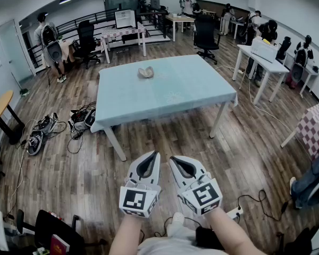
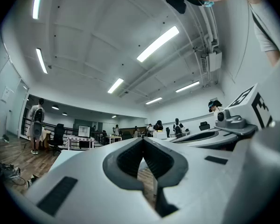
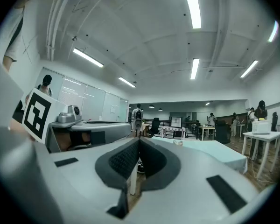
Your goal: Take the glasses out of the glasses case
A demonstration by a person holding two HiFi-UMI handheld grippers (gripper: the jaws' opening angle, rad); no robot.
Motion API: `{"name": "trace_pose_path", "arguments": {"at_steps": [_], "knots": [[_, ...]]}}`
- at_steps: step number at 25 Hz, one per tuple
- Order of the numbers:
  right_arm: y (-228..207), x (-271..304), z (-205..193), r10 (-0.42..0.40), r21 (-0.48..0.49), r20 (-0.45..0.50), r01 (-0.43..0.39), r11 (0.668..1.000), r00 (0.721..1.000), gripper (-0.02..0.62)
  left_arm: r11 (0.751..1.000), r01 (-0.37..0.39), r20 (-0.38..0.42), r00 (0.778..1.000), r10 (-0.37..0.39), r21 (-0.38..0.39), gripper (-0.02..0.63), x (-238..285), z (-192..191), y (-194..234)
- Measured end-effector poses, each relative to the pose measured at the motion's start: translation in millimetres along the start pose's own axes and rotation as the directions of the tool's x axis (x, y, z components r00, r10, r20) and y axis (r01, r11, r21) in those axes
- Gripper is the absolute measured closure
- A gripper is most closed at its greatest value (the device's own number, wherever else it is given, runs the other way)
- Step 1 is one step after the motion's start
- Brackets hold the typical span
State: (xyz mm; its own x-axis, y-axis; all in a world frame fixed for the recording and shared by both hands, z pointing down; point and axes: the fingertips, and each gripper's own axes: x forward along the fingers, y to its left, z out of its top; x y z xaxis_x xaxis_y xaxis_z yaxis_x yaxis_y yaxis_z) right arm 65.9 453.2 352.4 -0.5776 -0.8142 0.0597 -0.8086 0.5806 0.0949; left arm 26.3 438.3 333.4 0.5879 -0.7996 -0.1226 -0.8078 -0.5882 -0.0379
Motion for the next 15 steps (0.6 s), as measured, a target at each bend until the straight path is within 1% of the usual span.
{"name": "trace_pose_path", "arguments": {"at_steps": [3, 8, 15], "knots": [[17, -12, 6, -0.027, -0.010, 0.002, 0.027, 1.000, 1.000, 0.588, 1.000, 0.005, 0.006, 1.000, -0.005, 0.004, 0.598, -20, 5, -4], [35, -22, 10, -0.035, -0.017, 0.035, 0.036, 0.999, 0.999, 0.588, 1.000, 0.011, 0.009, 1.000, -0.011, 0.002, 0.598, -39, 10, -8], [25, -23, 17, -0.046, -0.013, 0.056, 0.046, 0.999, 0.997, 0.588, 1.000, 0.012, 0.020, 1.000, -0.012, 0.003, 0.598, -32, 14, -11]]}}
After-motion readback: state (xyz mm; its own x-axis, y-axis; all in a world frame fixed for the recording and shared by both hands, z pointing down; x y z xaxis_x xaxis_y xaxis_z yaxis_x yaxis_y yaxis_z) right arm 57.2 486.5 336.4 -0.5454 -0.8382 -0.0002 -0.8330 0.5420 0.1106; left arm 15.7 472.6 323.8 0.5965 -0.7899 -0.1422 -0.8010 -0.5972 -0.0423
